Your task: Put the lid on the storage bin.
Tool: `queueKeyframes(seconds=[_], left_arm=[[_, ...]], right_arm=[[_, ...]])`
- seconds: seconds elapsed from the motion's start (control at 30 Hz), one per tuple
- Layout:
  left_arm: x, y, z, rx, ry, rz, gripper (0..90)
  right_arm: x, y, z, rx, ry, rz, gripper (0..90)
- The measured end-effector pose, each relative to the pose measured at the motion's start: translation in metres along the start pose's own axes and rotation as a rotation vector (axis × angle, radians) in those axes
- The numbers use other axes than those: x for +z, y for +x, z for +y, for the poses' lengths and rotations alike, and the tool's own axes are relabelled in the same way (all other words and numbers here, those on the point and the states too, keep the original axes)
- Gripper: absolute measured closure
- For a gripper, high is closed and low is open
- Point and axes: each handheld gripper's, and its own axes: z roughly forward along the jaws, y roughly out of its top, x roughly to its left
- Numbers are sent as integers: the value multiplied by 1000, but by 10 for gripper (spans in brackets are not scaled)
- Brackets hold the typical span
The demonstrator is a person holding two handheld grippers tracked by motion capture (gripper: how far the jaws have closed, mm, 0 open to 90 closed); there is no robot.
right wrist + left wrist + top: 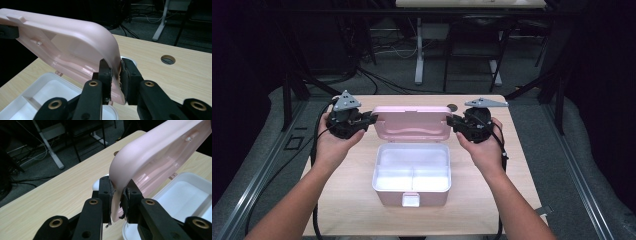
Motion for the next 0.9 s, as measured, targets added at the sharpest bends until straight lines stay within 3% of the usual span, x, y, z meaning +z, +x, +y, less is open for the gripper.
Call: queueKeyframes(seconds=[0.1, 0.23, 0.47, 0.77, 0.8, 0.9], left_arm=[[-2, -1, -1, 3, -1, -3, 788], [-4, -2, -2, 10, -3, -9, 784], [-7, -2, -3, 6, -2, -33, 773], [-13, -2, -5, 9, -15, -50, 757], [-14, -2, -5, 7, -15, -54, 756], [-15, -3, -6, 5, -15, -57, 754]], right_arm=[[-1, 3, 1, -14, -3, -12, 784], [-4, 3, 1, -20, 3, 12, 774], [-9, 4, -1, -21, -7, 12, 768], [-16, 3, 0, -22, 5, 68, 757], [-16, 4, -1, -22, 0, 48, 756], [-18, 4, -2, -24, 0, 59, 752]])
